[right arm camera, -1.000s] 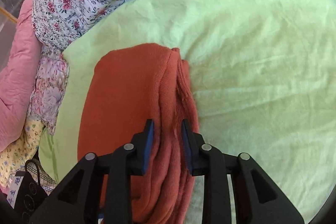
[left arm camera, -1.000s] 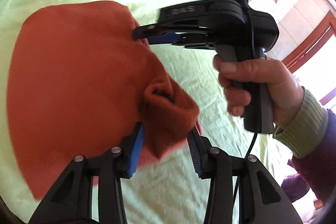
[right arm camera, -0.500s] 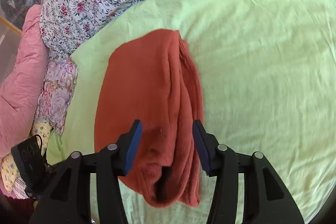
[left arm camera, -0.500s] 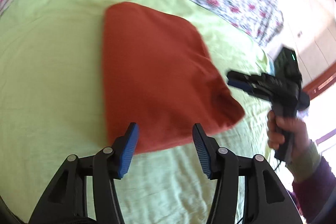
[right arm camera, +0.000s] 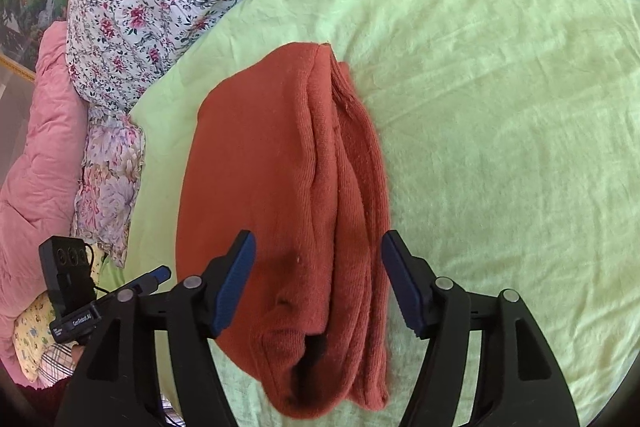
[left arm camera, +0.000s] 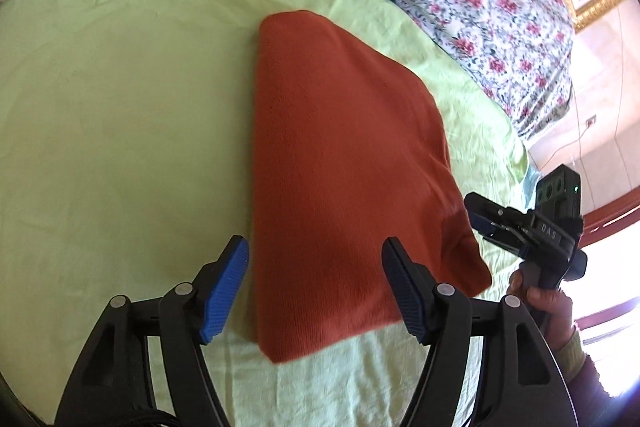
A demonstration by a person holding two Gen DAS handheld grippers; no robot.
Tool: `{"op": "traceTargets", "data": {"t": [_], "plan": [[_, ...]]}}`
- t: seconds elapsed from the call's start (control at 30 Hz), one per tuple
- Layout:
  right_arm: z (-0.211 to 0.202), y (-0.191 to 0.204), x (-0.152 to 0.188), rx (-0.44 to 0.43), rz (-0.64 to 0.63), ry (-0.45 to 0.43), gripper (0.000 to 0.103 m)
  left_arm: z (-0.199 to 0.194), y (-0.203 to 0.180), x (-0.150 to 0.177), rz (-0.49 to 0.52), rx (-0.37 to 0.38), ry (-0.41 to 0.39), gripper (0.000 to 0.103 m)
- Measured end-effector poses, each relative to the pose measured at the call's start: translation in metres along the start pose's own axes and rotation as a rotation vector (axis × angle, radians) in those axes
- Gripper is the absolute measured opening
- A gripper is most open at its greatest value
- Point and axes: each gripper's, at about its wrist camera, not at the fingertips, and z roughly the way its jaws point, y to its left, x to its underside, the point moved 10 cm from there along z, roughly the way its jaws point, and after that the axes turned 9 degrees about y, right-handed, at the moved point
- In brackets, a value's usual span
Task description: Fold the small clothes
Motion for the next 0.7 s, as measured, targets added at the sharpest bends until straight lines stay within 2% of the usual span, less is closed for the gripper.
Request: {"op": "traceTargets", "data": {"t": [0.27,0.37,0.4,0.43,0.47,0.53,0.6,0.7], "plan": [[0.029,-0.015,-0.016,-0.031,0.050,0.046,0.068,0.044,0.021,-0.041,-0.102,0.071,0.075,0.075],[0.039,-0.017,-0.015,-0.071,0.062,0.057,0.068,0.059,0.018,-0.049,-0.103,0.106,0.081,0.074],[0.040,-0.016,-0.015,-0.086,0.062,0.055,0.068,0.062,0.014,-0.052,-0.084,0.115,0.075,0.070],[0.041,-0.015,-0.014,-0.098,0.061,0.060,0.061,0.065,0.009,-0.053,-0.068,0.134,0.082,0.054],[0.044,-0.013,-0.011,-0.119,0.062,0.079,0.041,0.069,0.005,-0.052,-0.062,0.140,0.095,0.049],[0.053,-0.011,-0.005,-0.148,0.084,0.114,0.034,0.069,0.002,-0.052,-0.045,0.131,0.079,0.030],[0.052,-0.006,-0.002,-0.138,0.069,0.106,0.031,0.060,-0.001,-0.052,-0.048,0.163,0.059,0.022],[0.042,0.007,0.000,-0.160,0.061,0.089,0.027,0.034,-0.005,-0.047,-0.057,0.213,0.021,0.020]]}}
